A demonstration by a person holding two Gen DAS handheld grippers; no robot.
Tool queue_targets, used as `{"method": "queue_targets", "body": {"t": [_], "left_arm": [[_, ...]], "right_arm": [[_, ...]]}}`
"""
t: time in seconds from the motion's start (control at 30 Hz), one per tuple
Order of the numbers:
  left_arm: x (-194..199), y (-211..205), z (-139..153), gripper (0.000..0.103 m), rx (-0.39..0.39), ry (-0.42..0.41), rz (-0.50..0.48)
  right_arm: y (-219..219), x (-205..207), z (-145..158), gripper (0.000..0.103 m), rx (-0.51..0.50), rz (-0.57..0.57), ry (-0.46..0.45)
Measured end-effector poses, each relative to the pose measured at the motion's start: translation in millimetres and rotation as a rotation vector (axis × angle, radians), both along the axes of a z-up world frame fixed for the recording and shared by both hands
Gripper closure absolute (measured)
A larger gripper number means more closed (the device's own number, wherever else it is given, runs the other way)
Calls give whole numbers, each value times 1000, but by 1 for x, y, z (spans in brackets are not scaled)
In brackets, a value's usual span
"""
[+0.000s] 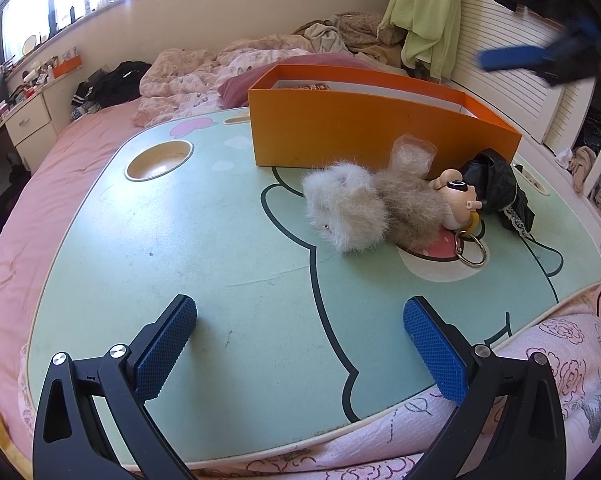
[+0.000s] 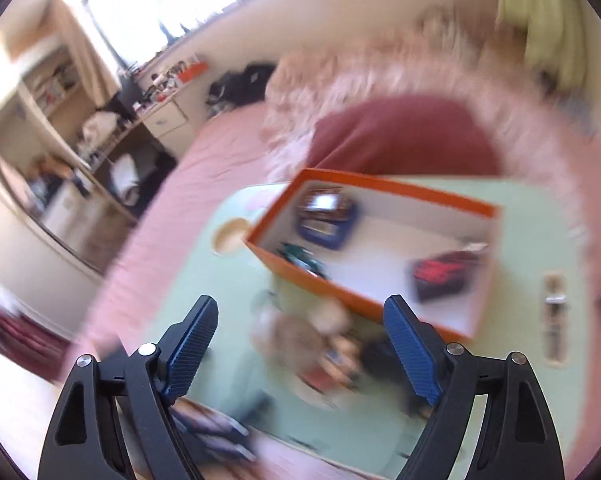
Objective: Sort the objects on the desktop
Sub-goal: 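Reach the right gripper into the box and grasp the brown printed card box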
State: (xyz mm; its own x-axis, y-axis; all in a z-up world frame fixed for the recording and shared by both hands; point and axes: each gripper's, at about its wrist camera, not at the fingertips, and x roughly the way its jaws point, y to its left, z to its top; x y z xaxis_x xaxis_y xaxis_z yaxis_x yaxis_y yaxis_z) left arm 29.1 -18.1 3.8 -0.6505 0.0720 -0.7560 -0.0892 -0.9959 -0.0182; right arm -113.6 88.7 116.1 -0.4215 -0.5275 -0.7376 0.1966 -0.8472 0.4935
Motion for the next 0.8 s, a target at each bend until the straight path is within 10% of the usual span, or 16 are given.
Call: {"method": "queue_targets", "body": {"t": [0.17, 0.37, 0.8], "left_arm": [[2, -1, 2, 0, 2, 13, -2], [5, 0, 3, 0, 4, 26, -4], [13, 3, 3, 0, 5, 49, -3]], "right_arm": [[-14, -89, -50, 24, -24, -134, -185], [-74, -118, -57, 26, 392, -70, -62], [-93, -151, -75, 26, 501, -16, -102]]}}
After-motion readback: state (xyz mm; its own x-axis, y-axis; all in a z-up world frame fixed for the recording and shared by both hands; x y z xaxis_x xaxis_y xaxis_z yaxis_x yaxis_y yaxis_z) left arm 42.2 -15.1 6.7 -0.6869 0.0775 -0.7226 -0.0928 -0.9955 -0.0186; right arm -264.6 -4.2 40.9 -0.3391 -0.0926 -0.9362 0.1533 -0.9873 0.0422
